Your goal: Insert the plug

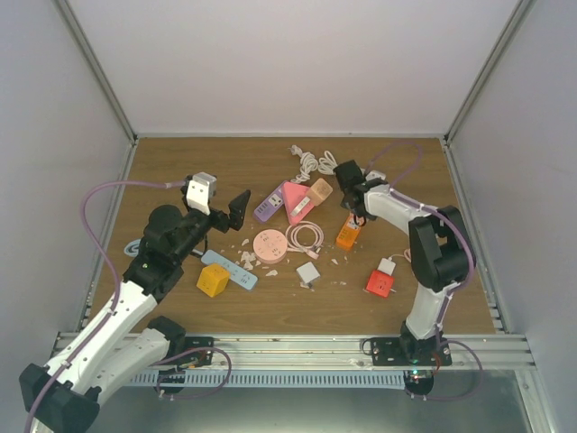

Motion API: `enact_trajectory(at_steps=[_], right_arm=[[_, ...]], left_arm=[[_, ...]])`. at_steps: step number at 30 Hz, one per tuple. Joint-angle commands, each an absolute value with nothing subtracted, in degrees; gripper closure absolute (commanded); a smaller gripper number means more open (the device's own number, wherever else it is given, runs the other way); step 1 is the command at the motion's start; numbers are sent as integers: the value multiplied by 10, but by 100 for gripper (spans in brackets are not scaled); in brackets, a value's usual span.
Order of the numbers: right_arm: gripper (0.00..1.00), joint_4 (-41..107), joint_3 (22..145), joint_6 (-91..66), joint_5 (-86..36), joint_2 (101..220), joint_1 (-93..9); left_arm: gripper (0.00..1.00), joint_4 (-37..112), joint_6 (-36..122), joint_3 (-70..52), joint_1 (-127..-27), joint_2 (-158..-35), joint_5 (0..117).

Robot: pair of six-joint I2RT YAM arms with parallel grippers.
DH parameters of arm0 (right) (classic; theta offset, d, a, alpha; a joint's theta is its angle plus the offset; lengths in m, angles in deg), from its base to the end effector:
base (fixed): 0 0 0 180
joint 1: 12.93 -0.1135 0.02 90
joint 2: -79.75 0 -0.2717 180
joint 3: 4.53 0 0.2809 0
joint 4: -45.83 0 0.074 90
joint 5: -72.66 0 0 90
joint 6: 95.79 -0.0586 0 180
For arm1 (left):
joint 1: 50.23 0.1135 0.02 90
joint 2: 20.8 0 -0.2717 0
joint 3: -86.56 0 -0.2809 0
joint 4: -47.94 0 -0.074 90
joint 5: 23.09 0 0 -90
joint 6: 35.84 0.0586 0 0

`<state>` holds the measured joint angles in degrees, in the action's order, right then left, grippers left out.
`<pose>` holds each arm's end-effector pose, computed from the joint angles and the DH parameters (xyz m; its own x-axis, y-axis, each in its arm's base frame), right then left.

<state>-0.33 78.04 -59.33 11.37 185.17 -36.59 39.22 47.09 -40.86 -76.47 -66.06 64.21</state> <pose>0.3740 0.1331 0.1493 -0.6645 0.4790 -0.5736 0.5723 0.8198 0.0216 0.2139 -0.1085 0.3390 -0.0813 -0.0970 -0.9920 0.4775 0.8698 -0.1242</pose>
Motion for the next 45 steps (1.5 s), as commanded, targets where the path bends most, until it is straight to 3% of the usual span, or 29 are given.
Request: enact_trajectory(at_steps=[1,3,6,19,27,35,45], right_arm=[[62,-42,767,-475,53,1936,-327],[60,-32,768,-455,42,1930,-318],[49,-20,772,-427,13,1921,-311],[16,-36,801,-425,3,1838,-308],[17,-43,805,-449,12,1828,-303],[28,-20,820,-446,-2,1849,-296],[27,-22,850,-437,9,1873,-286]], left_arm=[[1,417,469,-412,-761,-662,640],[1,416,470,-412,-761,-661,640],[1,417,469,-412,-761,-663,640],[1,415,472,-411,-761,-662,637],[1,414,471,-412,-761,-658,645],[1,414,470,-412,-760,-661,644],[1,414,469,-412,-760,-666,644]])
